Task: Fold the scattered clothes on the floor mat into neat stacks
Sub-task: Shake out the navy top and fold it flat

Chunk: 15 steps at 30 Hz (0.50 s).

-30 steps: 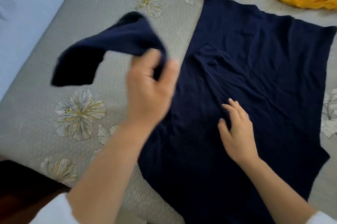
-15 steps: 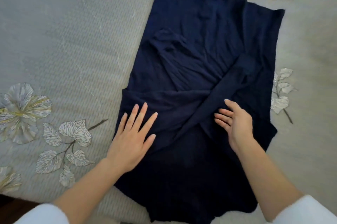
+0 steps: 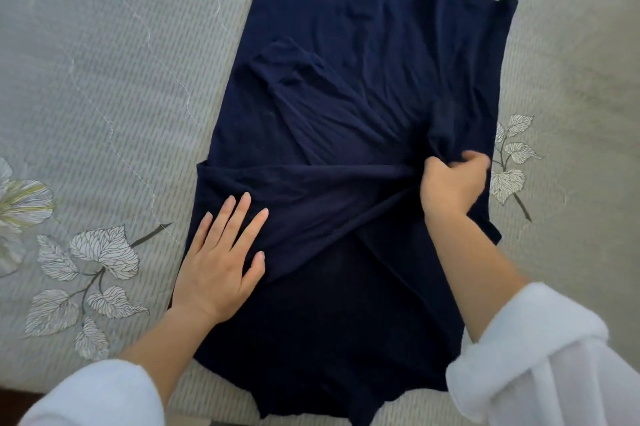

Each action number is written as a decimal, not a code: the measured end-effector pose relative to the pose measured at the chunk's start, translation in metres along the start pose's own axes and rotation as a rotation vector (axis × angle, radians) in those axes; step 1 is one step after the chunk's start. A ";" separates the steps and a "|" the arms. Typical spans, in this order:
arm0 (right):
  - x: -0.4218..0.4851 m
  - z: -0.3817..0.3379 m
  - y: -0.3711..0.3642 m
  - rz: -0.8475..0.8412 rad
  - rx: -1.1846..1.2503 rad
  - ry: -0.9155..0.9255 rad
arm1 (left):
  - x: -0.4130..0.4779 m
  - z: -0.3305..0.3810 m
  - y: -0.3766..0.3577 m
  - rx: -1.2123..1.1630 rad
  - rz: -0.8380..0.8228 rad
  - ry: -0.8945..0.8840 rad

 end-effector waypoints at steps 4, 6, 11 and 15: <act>0.008 0.017 0.021 0.072 0.475 -0.514 | 0.000 -0.001 0.000 0.012 -0.014 0.004; 0.015 0.009 0.019 -0.049 0.516 -0.562 | 0.001 0.000 -0.001 0.022 -0.015 0.004; 0.030 -0.052 0.006 -0.350 0.861 -0.420 | 0.001 0.000 -0.001 0.020 -0.010 0.002; 0.041 -0.085 0.015 -0.543 1.100 -0.330 | 0.001 -0.002 0.000 0.001 0.010 0.009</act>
Point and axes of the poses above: each hand's wrist, its own x-axis towards the middle knuckle, its own y-axis out of the back of the hand, z = x × y, the point moved 4 cm from there along x, towards the middle knuckle, and after that the axes turned 14 degrees about x, right-handed, at the moved point
